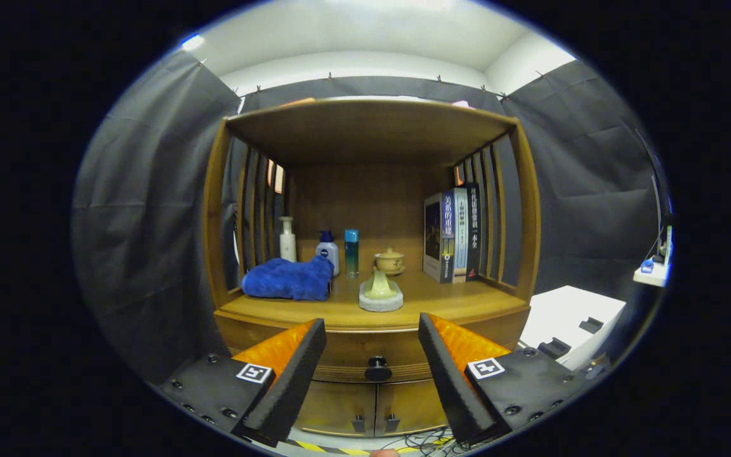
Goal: Pull open the drawer, take out the items inside it, and place them on the countertop above the cabinet.
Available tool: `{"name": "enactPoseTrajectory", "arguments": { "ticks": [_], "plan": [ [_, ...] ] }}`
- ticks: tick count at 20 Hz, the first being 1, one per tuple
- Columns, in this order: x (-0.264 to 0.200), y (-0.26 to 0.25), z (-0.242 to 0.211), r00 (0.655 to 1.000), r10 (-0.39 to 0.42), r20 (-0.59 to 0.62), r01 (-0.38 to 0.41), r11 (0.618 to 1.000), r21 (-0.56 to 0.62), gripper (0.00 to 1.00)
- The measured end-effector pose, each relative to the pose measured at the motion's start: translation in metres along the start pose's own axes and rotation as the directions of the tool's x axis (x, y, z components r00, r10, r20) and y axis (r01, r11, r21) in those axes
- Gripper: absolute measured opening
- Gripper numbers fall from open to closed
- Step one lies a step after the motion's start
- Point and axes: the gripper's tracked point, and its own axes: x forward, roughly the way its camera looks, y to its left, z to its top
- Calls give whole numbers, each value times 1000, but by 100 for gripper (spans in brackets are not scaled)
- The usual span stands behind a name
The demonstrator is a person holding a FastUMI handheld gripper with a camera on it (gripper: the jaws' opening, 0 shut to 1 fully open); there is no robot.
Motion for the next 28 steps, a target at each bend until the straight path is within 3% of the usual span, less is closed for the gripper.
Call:
{"name": "enactPoseTrajectory", "arguments": {
  "ticks": [4, 10, 22, 28],
  "plan": [
    [-62, 5, 8, 997, 72, -31, -73, 997, -25, 97],
    [-122, -25, 10, 996, 80, -38, -82, 995, -56, 98],
    [-154, -62, 24, 994, 109, 4, -109, 993, -34, 98],
    [-157, -81, 28, 996, 84, 13, -84, 996, -8, 98]
  ]
}}
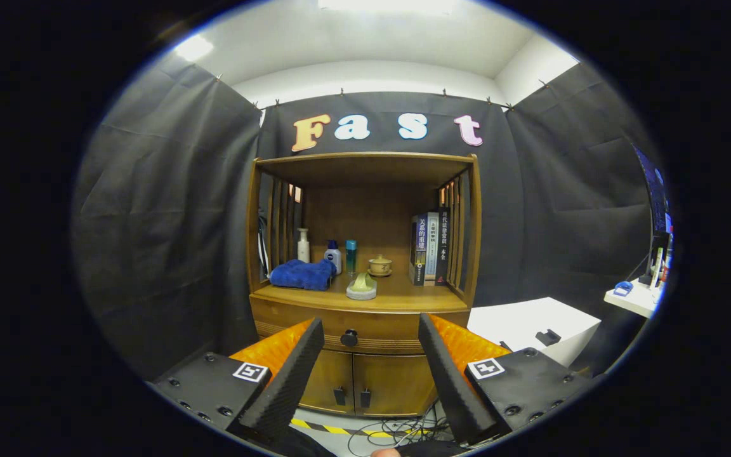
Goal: Pull open the drawer, take out the items inside it, and place them on the countertop above the cabinet.
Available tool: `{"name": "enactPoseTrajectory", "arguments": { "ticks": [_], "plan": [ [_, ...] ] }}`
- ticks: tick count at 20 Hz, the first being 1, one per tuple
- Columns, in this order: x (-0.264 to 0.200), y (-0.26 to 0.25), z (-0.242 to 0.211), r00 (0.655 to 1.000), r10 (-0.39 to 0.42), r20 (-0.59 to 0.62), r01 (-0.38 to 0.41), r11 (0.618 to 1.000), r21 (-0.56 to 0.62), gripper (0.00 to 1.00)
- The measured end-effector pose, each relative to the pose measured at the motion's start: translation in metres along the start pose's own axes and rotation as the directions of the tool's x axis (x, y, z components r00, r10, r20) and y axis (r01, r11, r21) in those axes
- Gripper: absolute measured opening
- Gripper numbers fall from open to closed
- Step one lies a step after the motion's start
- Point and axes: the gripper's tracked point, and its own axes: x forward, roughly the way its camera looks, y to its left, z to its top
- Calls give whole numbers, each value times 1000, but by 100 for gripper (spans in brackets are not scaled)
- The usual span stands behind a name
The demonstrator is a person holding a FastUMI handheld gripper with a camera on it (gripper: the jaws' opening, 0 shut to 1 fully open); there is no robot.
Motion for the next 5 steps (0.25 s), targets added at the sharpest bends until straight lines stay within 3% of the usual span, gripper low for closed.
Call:
{"name": "enactPoseTrajectory", "arguments": {
  "ticks": [5],
  "plan": [
    [0, -5, -1, 1000, -5, 3, 5, 1000, 17, 98]
  ]
}}
